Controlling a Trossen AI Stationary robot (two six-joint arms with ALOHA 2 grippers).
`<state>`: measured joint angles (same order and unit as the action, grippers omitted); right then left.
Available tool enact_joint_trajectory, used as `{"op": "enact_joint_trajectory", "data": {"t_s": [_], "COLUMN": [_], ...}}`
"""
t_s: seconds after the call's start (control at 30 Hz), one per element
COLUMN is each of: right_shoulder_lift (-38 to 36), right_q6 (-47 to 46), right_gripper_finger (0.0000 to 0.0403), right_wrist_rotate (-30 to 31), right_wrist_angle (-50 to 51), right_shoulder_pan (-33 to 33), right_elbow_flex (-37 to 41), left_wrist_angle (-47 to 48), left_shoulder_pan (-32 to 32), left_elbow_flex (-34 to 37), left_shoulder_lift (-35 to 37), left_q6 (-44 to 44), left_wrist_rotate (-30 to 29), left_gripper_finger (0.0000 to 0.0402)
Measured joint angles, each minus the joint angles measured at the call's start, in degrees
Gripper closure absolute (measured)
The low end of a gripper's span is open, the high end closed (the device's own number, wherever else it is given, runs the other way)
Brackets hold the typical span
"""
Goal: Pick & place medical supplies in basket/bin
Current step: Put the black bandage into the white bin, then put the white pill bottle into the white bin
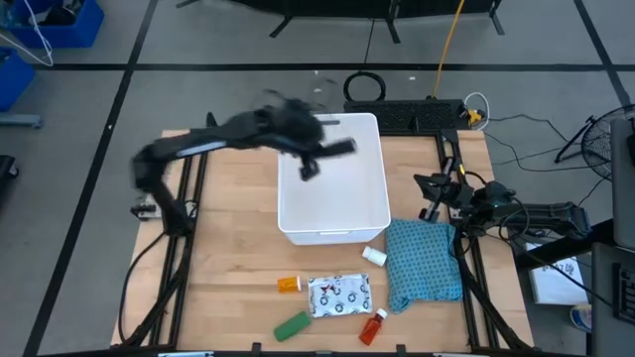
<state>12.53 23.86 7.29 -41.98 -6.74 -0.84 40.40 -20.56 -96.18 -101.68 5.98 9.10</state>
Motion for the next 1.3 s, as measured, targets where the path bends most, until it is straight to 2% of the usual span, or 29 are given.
{"op": "enact_joint_trajectory", "data": {"t_s": [0.07,0.3,0.57,0.7,0.83,1.03,1.17,1.3], "right_shoulder_lift": [0.0,0.0,0.0,0.0,0.0,0.0,0.0,0.0], "right_q6": [-0.1,-0.2,0.0,0.3,0.0,0.7,0.7,-0.4], "right_gripper_finger": [0.0399,0.0399,0.0399,0.0399,0.0399,0.0399,0.0399,0.0398], "right_wrist_rotate": [1.5,2.0,2.0,1.7,1.7,1.8,1.8,1.9], "right_wrist_angle": [0.4,1.7,1.7,1.8,2.3,2.3,2.3,2.3], "right_shoulder_pan": [0.0,0.0,0.0,0.0,0.0,0.0,0.0,0.0], "right_elbow_flex": [0.0,0.0,0.0,0.0,0.0,0.0,0.0,0.0], "left_wrist_angle": [-1.0,-0.8,0.5,-0.3,0.0,4.7,17.0,31.1], "left_shoulder_pan": [-0.8,-0.6,-0.6,-0.6,-0.6,-0.5,-0.2,1.6], "left_elbow_flex": [0.0,0.0,-0.1,-0.1,-0.1,-4.3,-13.8,-27.1], "left_shoulder_lift": [-5.8,-17.6,-22.4,-22.3,-22.1,-22.0,-21.5,-19.3], "left_q6": [-0.5,-1.6,0.3,1.2,1.8,2.8,6.0,5.7], "left_wrist_rotate": [2.6,2.0,1.7,2.0,3.2,3.4,-0.5,-8.0], "left_gripper_finger": [0.0325,0.0325,0.0325,0.0309,0.0259,0.0137,0.0066,0.0032]}}
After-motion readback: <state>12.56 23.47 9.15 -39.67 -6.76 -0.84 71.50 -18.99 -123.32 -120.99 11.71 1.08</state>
